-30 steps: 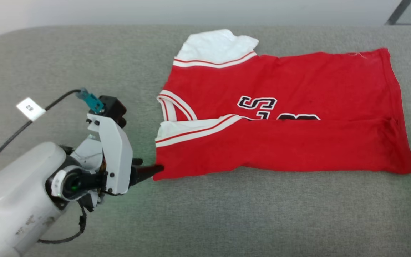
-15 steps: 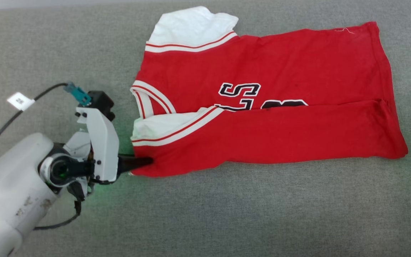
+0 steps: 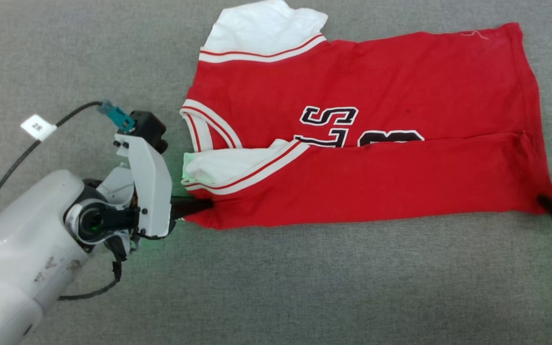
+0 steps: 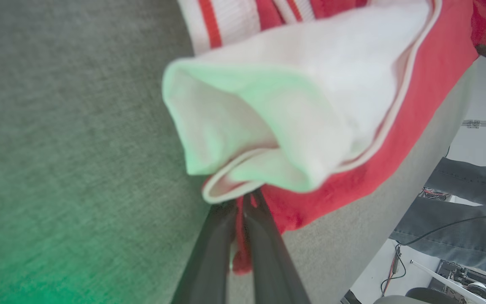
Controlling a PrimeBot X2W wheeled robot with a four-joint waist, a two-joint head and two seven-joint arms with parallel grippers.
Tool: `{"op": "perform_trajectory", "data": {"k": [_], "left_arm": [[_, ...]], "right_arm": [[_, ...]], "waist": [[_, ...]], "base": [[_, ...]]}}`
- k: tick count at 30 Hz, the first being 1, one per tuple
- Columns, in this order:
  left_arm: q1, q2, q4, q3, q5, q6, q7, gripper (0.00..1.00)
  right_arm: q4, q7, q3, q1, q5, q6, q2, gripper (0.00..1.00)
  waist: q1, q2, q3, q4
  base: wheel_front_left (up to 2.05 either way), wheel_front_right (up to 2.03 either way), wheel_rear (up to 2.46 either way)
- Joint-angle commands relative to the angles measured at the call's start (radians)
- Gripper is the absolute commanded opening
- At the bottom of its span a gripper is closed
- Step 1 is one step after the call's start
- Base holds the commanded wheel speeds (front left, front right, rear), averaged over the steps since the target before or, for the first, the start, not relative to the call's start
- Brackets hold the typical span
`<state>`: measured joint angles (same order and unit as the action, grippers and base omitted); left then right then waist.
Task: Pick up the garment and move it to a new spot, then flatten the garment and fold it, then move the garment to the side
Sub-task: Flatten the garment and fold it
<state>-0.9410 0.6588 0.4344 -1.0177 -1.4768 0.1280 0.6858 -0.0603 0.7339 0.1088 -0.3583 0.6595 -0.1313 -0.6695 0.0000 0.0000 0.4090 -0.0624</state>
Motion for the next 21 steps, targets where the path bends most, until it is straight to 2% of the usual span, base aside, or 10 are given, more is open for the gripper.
{"op": "perform_trajectory", "data": {"k": [1, 3, 7, 8, 9, 10, 15, 21], "left_arm": [[0.033, -0.047, 0.008, -0.034, 0.017, -0.004, -0.004, 0.00], [0.027, -0.051, 0.007, -0.033, 0.021, -0.004, -0.010, 0.00], [0.021, -0.064, 0.010, -0.034, 0.027, -0.002, -0.026, 0.00], [0.020, -0.067, 0.011, -0.033, 0.028, -0.002, -0.029, 0.00], [0.018, -0.070, 0.014, -0.034, 0.029, -0.002, -0.034, 0.00], [0.018, -0.072, 0.014, -0.036, 0.030, -0.004, -0.036, 0.00], [0.035, -0.064, 0.001, -0.033, 0.027, -0.004, -0.066, 0.00], [0.110, 0.024, -0.091, -0.018, 0.021, 0.000, -0.140, 0.00]], "right_arm": [[-0.011, 0.038, 0.020, -0.015, 0.014, 0.001, -0.005, 1.00], [-0.029, 0.090, 0.041, -0.040, 0.026, 0.001, -0.010, 1.00], [-0.083, 0.110, 0.056, -0.077, 0.015, 0.001, 0.008, 1.00], [-0.097, 0.107, 0.058, -0.085, 0.009, 0.001, 0.013, 0.93], [-0.114, 0.110, 0.058, -0.090, 0.004, 0.001, 0.019, 0.40], [-0.125, 0.110, 0.062, -0.092, 0.001, 0.001, 0.023, 0.00], [-0.157, 0.100, 0.067, -0.082, 0.011, 0.001, 0.031, 0.00], [-0.116, 0.052, 0.064, -0.038, 0.016, 0.001, 0.004, 0.00]], "waist": [[0.0000, 0.0000, 0.007, 0.004], [0.0000, 0.0000, 0.015, 0.010], [0.0000, 0.0000, 0.027, 0.021], [0.0000, 0.0000, 0.029, 0.024], [0.0000, 0.0000, 0.030, 0.026], [0.0000, 0.0000, 0.030, 0.028], [0.0000, 0.0000, 0.016, 0.033], [0.0000, 0.0000, -0.025, 0.027]], "base": [[0.00, 0.00, 0.00], [0.00, 0.00, 0.00], [0.00, 0.00, 0.00], [0.00, 0.00, 0.00], [0.00, 0.00, 0.00], [0.00, 0.00, 0.00], [0.00, 0.00, 0.00], [0.00, 0.00, 0.00]]}}
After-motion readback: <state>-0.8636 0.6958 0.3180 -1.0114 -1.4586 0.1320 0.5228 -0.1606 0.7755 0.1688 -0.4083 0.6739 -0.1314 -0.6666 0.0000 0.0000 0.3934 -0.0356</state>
